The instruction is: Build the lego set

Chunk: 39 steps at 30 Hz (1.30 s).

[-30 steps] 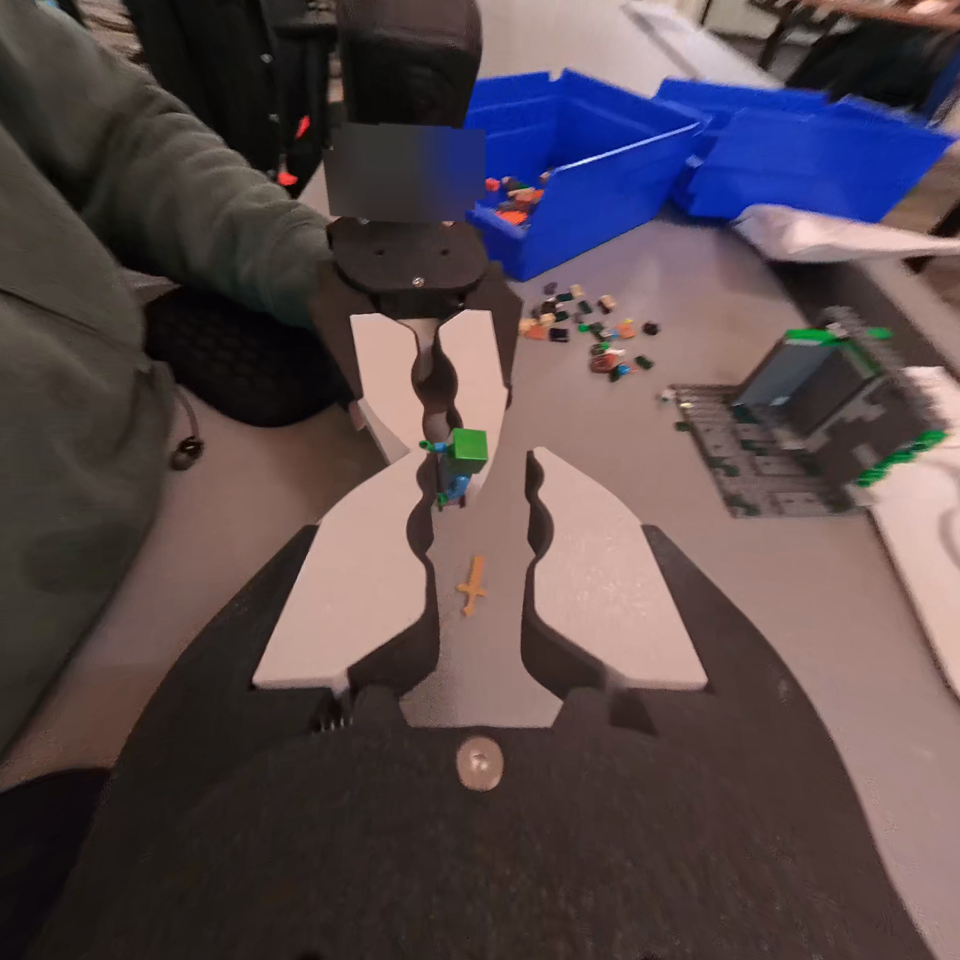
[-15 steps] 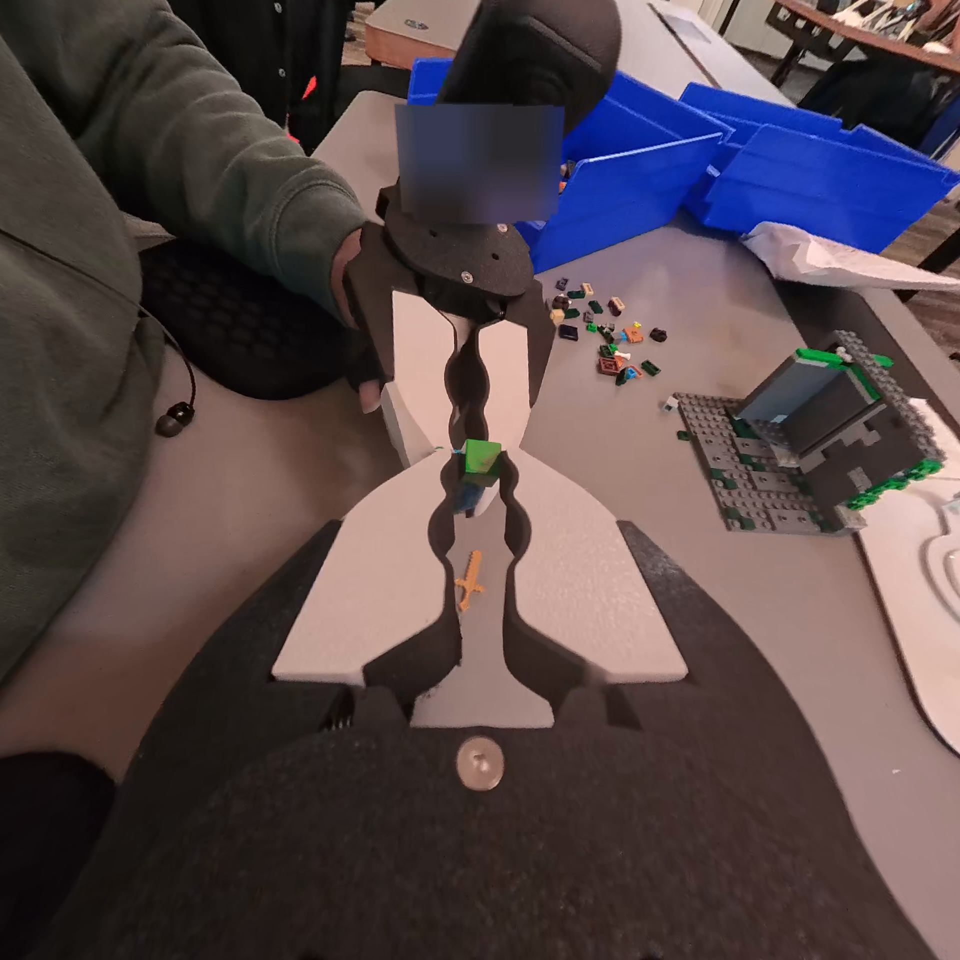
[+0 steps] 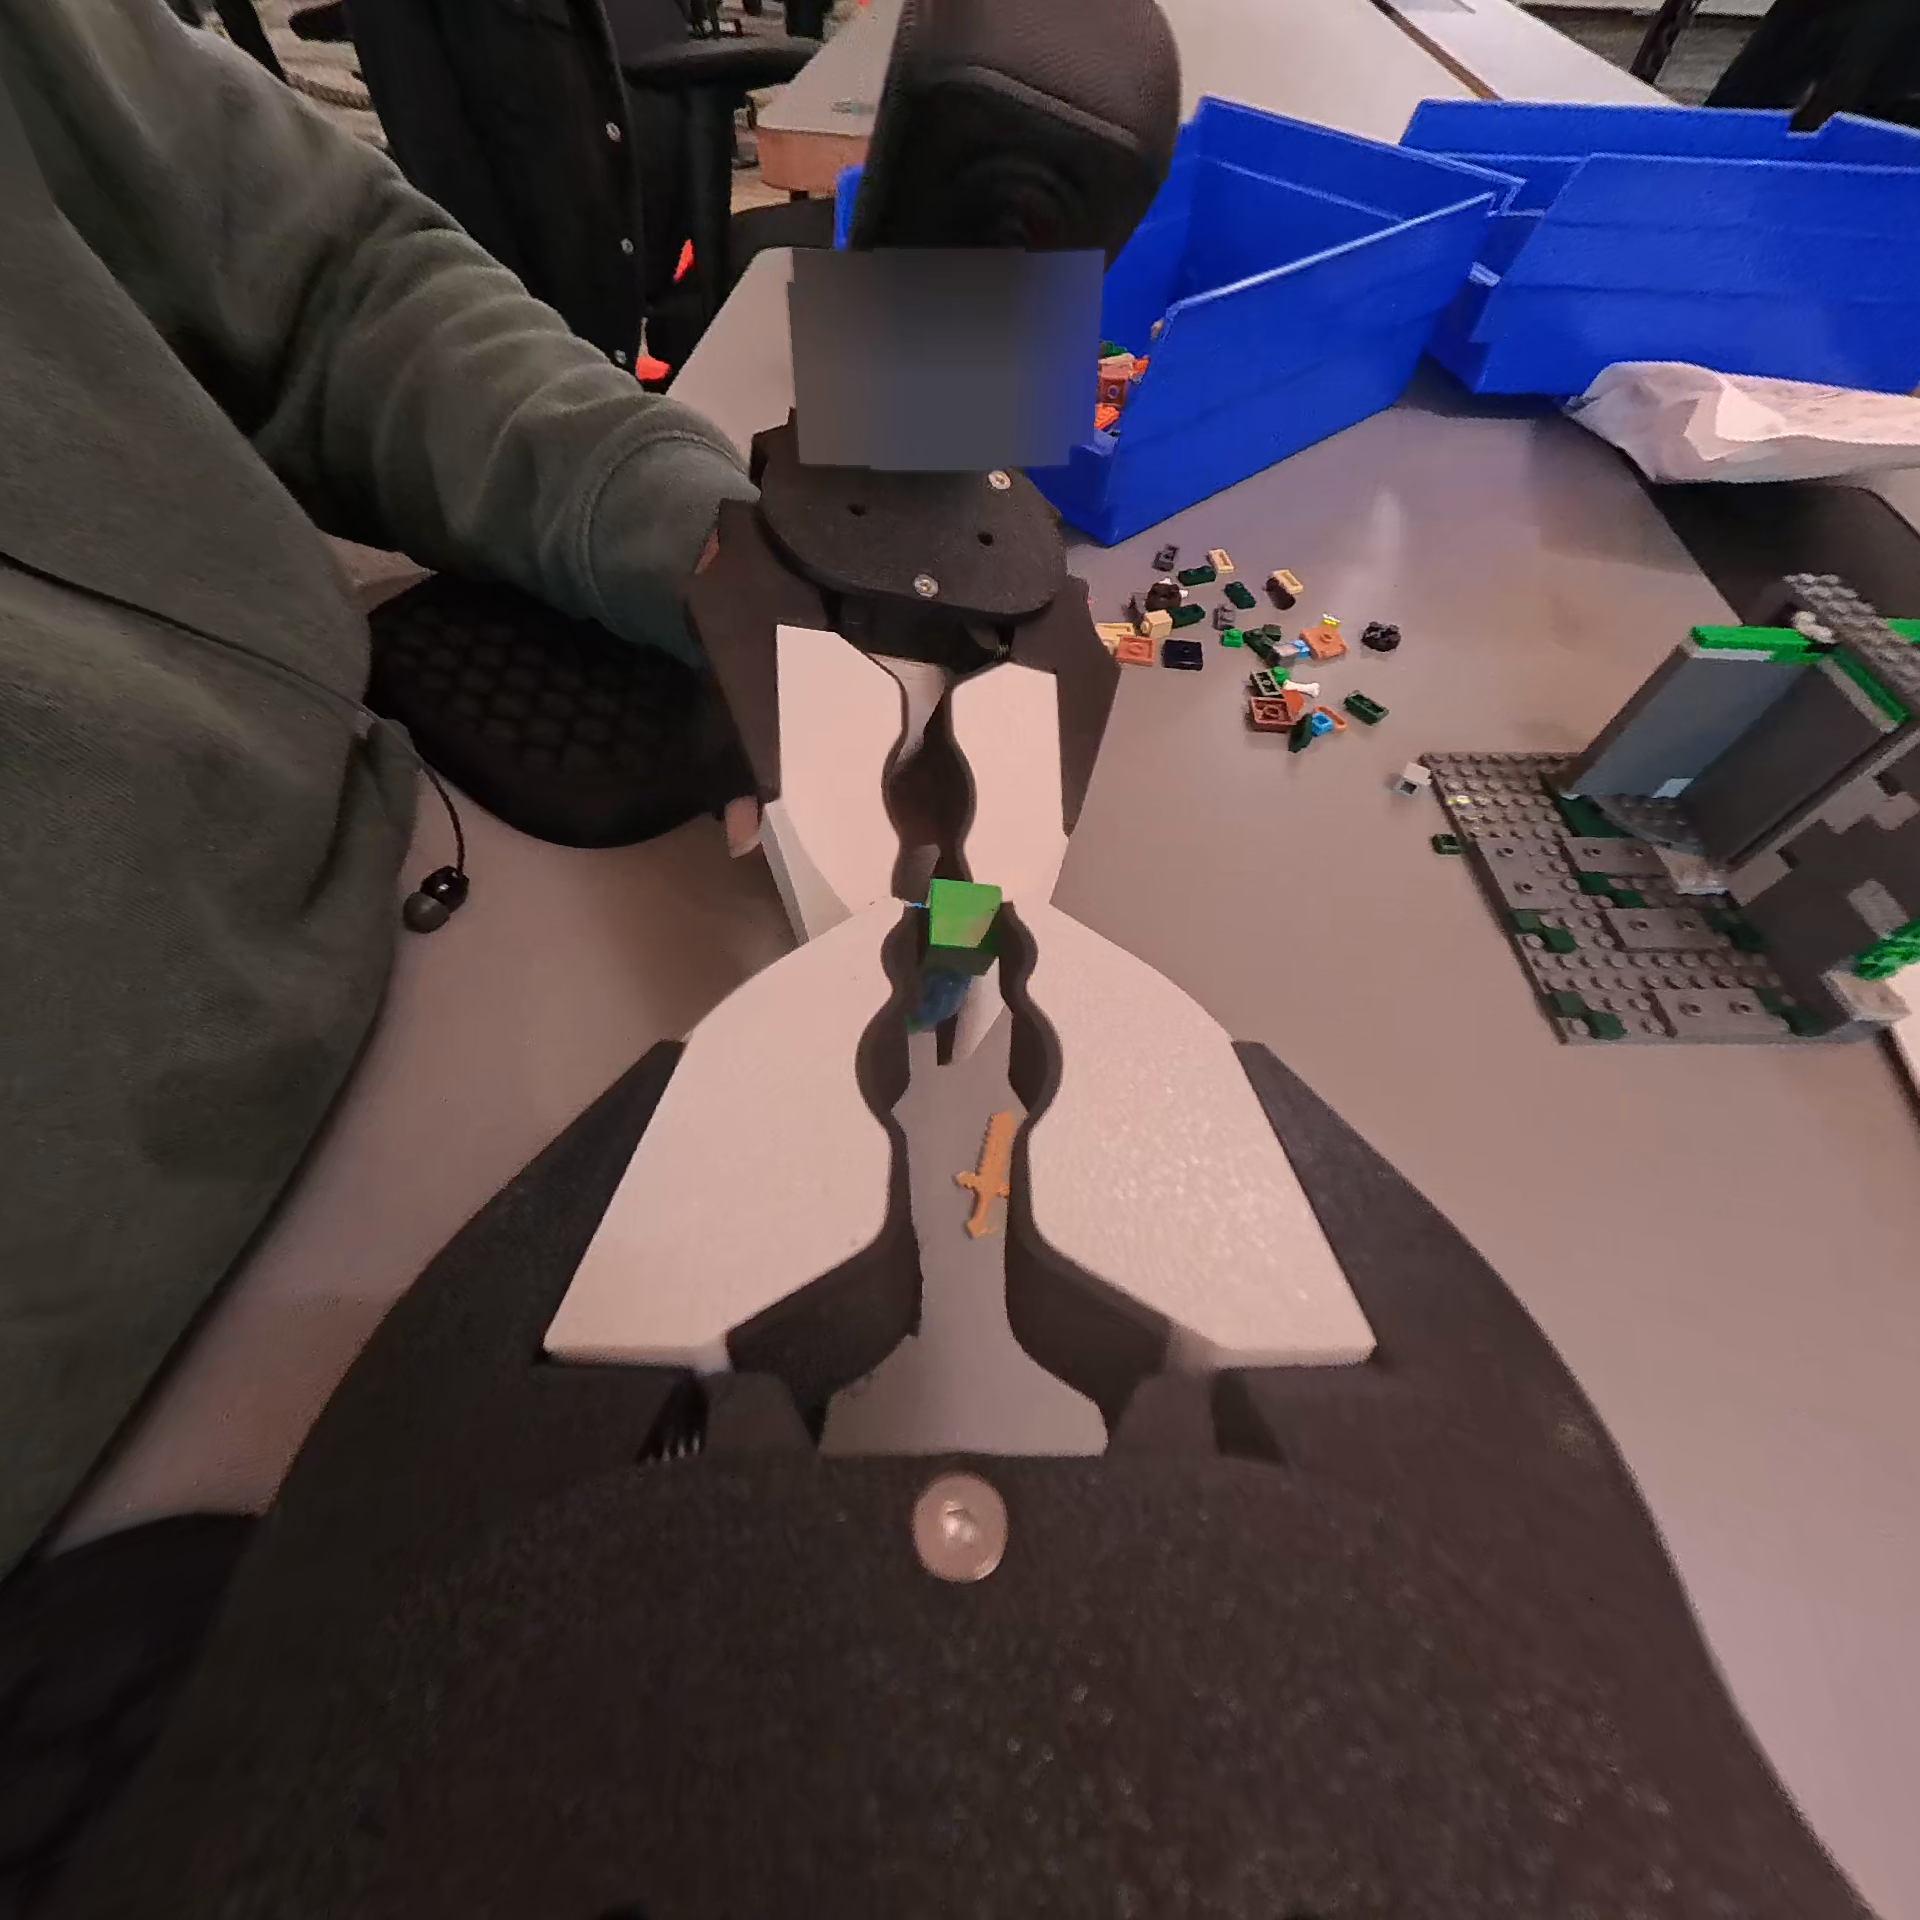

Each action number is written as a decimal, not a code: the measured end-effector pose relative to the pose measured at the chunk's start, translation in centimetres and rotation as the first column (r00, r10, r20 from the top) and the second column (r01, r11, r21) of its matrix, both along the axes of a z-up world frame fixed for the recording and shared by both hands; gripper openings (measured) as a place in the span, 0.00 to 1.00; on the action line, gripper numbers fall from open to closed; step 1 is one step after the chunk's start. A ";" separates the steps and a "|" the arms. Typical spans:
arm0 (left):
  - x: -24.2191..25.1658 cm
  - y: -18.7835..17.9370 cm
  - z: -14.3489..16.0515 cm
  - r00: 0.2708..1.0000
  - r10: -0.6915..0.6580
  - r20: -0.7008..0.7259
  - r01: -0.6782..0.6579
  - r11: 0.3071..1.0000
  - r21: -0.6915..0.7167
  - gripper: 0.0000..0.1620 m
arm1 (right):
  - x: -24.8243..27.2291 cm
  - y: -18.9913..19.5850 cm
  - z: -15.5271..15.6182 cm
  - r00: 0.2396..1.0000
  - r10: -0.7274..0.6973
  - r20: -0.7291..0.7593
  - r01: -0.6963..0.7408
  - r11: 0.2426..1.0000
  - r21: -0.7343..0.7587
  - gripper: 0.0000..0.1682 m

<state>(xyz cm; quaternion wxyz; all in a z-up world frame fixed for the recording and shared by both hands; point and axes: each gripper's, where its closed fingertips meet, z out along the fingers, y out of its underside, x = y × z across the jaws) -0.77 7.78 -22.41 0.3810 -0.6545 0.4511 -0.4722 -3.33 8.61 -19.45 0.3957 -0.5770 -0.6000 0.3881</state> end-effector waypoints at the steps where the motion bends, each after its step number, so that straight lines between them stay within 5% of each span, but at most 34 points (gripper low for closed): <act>1: -0.1 0.1 0.0 1.000 0.003 -0.003 -0.003 1.000 -0.016 0.05 | -0.1 0.0 0.0 1.000 -0.005 0.004 0.005 1.000 0.015 0.08; 10: -0.2 0.8 0.1 0.999 0.037 -0.037 -0.035 0.998 0.056 0.05 | 0.1 0.6 0.1 0.998 -0.056 0.036 0.056 0.998 0.012 0.08; 12: -0.6 1.4 -0.4 0.993 0.062 -0.101 -0.048 0.990 0.136 0.14 | 0.7 1.2 -0.2 0.995 -0.082 0.054 0.082 0.997 0.002 0.08; 16: -2.0 2.2 -3.0 0.944 0.081 -0.320 0.003 0.967 0.253 0.13 | 2.6 2.3 -1.6 0.985 -0.132 0.107 0.135 0.991 -0.019 0.08; 24: -1.3 1.9 -7.1 0.845 -0.047 -0.532 0.164 0.971 0.176 0.14 | 4.8 3.3 -3.8 0.973 -0.193 0.131 0.201 0.978 -0.056 0.08; 29: -0.8 1.8 -7.2 0.812 -0.117 -0.572 0.223 0.967 0.119 0.04 | 5.4 3.3 -4.6 0.973 -0.193 0.130 0.207 0.973 -0.105 0.08; 39: -1.3 1.7 -6.7 0.771 -0.160 -0.617 0.325 0.931 0.165 0.00 | 4.9 4.3 -7.1 0.956 -0.128 0.265 0.176 0.970 -0.168 0.08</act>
